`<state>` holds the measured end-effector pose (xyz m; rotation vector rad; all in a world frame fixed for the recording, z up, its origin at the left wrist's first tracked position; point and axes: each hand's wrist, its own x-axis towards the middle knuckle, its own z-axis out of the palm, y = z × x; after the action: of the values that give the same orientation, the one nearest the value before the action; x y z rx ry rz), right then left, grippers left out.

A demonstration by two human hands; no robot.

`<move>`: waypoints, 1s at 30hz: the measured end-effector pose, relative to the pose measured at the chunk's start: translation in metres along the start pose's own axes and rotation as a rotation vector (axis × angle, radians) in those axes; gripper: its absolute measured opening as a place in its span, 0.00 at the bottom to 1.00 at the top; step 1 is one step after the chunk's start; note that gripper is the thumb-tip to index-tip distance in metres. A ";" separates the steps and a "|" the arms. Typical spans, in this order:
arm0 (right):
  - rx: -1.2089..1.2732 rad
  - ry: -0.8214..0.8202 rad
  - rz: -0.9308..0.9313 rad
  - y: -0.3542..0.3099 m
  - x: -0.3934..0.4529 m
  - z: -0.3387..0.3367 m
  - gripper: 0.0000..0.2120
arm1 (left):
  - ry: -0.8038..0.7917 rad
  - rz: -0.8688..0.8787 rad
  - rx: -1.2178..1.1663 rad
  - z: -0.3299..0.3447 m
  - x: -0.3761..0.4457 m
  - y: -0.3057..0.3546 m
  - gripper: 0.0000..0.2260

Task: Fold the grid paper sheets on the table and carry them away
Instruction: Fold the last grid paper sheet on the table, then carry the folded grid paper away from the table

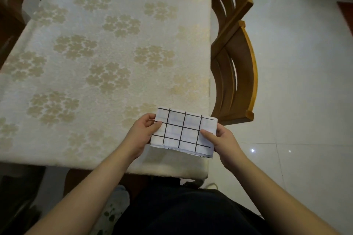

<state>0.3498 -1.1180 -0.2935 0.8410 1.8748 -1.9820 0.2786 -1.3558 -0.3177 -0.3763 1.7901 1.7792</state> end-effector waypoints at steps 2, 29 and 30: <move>0.001 0.033 -0.031 0.000 -0.014 -0.014 0.11 | -0.015 0.025 0.017 0.012 -0.008 0.005 0.06; 0.367 0.522 -0.229 0.063 -0.226 -0.330 0.12 | -0.369 0.096 0.150 0.381 -0.150 0.001 0.13; 0.365 0.530 -0.225 0.064 -0.225 -0.332 0.12 | -0.374 0.105 0.160 0.386 -0.150 0.001 0.13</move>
<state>0.6361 -0.8419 -0.2085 1.4311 1.9643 -2.4730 0.4742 -1.0080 -0.2070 0.1112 1.6886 1.6312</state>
